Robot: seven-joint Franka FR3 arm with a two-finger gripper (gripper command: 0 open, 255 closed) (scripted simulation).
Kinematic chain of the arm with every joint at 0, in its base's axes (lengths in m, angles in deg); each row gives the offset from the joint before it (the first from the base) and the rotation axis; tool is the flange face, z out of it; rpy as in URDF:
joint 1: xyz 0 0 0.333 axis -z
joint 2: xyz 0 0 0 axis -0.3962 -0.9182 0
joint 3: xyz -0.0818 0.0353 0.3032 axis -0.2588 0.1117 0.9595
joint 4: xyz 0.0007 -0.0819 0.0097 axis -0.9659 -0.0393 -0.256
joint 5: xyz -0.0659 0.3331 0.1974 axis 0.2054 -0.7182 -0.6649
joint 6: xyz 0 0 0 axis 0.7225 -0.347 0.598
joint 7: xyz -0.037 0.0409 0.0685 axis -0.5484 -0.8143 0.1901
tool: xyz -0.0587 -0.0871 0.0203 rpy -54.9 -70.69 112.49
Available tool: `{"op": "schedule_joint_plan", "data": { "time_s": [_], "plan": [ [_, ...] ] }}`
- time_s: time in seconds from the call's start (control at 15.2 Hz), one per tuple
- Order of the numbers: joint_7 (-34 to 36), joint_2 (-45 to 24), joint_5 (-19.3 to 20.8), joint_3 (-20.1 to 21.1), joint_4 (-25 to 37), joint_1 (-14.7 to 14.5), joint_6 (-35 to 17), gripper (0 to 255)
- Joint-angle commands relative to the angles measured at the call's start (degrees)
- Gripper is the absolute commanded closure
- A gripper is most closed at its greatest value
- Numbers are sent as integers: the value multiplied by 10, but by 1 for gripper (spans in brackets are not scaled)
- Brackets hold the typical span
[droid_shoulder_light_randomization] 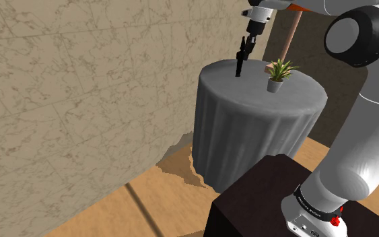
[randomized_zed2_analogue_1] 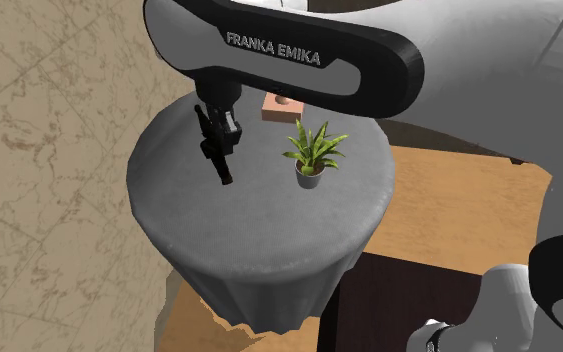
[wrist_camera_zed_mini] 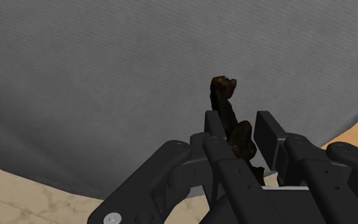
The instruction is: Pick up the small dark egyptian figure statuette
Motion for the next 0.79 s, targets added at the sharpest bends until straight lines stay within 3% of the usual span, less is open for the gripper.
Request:
{"op": "schedule_joint_plan", "data": {
  "time_s": [0.0,0.73],
  "plan": [
    [0,-3,-2,-1,19,2,17,255],
    [2,-32,-16,-4,128,17,100,255]
  ]
}}
